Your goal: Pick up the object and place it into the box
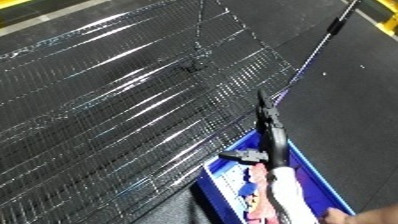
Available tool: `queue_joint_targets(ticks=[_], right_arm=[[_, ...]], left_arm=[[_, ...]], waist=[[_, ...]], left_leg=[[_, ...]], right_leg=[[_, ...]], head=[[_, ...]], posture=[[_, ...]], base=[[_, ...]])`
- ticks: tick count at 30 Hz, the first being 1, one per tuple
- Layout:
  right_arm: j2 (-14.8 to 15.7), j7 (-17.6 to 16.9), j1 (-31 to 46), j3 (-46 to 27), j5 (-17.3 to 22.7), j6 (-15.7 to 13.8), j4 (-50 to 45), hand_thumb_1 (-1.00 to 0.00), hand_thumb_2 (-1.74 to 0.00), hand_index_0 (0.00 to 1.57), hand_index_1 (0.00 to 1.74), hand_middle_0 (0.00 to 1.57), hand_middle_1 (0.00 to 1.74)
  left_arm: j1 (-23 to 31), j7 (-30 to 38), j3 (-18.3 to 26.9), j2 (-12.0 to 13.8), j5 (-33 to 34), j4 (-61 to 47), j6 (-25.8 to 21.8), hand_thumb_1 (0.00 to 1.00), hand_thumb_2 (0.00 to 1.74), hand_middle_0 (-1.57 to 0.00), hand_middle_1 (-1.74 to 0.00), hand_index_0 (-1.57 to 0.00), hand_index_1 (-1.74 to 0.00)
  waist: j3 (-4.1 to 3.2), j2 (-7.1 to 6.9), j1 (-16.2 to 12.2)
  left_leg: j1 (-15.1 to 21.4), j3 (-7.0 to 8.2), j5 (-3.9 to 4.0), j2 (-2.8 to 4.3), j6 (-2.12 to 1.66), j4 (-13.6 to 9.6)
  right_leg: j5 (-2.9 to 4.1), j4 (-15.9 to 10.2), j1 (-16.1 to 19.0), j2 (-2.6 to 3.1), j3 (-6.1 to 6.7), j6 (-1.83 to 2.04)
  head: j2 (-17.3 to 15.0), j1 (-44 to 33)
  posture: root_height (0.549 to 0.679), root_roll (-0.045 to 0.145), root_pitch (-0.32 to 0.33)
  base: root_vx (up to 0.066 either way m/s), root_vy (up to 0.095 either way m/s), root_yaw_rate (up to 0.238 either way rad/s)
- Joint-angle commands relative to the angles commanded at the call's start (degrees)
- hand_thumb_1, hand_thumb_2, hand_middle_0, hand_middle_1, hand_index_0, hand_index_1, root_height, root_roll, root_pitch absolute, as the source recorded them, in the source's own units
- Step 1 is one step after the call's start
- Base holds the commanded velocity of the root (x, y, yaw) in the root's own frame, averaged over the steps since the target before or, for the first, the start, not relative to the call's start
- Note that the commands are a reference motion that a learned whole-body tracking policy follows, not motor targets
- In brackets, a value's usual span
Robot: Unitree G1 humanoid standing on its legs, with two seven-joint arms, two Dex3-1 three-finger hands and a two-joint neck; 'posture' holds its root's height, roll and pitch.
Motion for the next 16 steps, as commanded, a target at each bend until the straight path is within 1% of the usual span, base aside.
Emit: queue_joint_targets(ticks=[3,6,11,12,14,15,16], right_arm=[[0.64,0.78,-0.72,2.77,-0.46,0.47,-0.46,0.0,0.0,0.0,0.0,0.0,0.0],[1.21,1.08,-2.06,5.07,-0.55,0.57,-0.8,0.0,0.0,0.0,0.0,0.0,0.0],[1.67,0.99,-4.58,8.02,-0.49,0.38,-0.99,0.0,0.0,0.0,0.0,0.0,0.0],[1.7,1.08,-4.87,8.54,-0.61,0.42,-1.01,0.0,0.0,0.0,0.0,0.0,0.0],[1.62,1.32,-5.28,9.47,-0.9,0.58,-1.19,0.0,0.0,0.0,0.0,0.0,0.0],[1.36,1.48,-5.5,10.0,-1.33,0.69,-1.35,0.0,0.0,0.0,0.0,0.0,0.0],[1.01,1.68,-5.65,10.49,-1.85,0.86,-1.52,0.0,0.0,0.0,0.0,0.0,0.0]], left_arm=[[-0.1,0.02,0.14,0.07,0.25,-0.33,0.13,1.0,1.74,-1.57,-1.74,-1.57,-1.74],[-0.62,0.12,-0.13,0.05,0.68,-0.09,0.28,1.0,1.74,-1.57,-1.74,-1.57,-1.74],[-1.67,0.58,-0.5,0.28,1.28,0.13,0.16,1.0,1.74,-1.57,-1.74,-1.57,-1.74],[-1.79,0.65,-0.48,0.33,1.33,0.06,0.15,1.0,1.74,-1.57,-1.74,-1.57,-1.74],[-1.98,0.75,-0.39,0.46,1.38,-0.2,0.15,1.0,1.74,-1.57,-1.74,-1.57,-1.74],[-2.14,0.82,-0.29,0.61,1.4,-0.41,0.08,1.0,1.74,-1.57,-1.74,-1.57,-1.74],[-2.33,0.86,-0.17,0.78,1.42,-0.62,0.01,1.0,1.74,-1.57,-1.74,-1.57,-1.74]], waist=[[0.18,-0.46,1.03],[0.24,-0.85,2.18],[0.42,-1.28,3.93],[0.49,-1.37,4.26],[0.71,-1.57,4.87],[0.83,-1.66,5.15],[0.91,-1.76,5.39]], left_leg=[[-0.45,-0.51,0.17,-0.16,0.03,0.04],[-0.73,-0.98,0.3,-0.34,0.09,0.02],[-1.06,-1.71,0.26,-0.69,0.22,0.06],[-1.13,-1.85,0.24,-0.74,0.25,0.11],[-1.38,-2.16,0.19,-0.83,0.28,0.36],[-1.58,-2.34,0.12,-0.87,0.3,0.55],[-1.76,-2.48,0.02,-0.92,0.33,0.73]], right_leg=[[-0.03,0.27,-0.17,-0.1,-0.31,0.09],[-0.08,0.37,0.0,-0.28,-0.7,0.14],[-0.24,0.63,0.21,-0.52,-1.27,0.21],[-0.29,0.73,0.23,-0.54,-1.38,0.21],[-0.42,1.07,0.15,-0.56,-1.56,0.22],[-0.49,1.32,-0.04,-0.59,-1.62,0.22],[-0.57,1.57,-0.22,-0.62,-1.68,0.23]], head=[[-1.11,-5.81],[-0.82,-11.16],[-0.2,-16.91],[1.16,-17.99],[5.42,-19.53],[6.29,-20.25],[5.71,-20.91]], posture=[[0.639,0.048,-0.165],[0.639,0.046,-0.166],[0.639,0.043,-0.165],[0.639,0.043,-0.165],[0.638,0.042,-0.165],[0.638,0.041,-0.164],[0.637,0.04,-0.162]], base=[[-0.006,0.006,0.1],[0.005,0.002,0.107],[0.018,0.013,0.081],[0.021,0.011,0.077],[0.018,0.008,0.068],[0.002,0.007,0.073],[-0.002,0.008,0.07]])
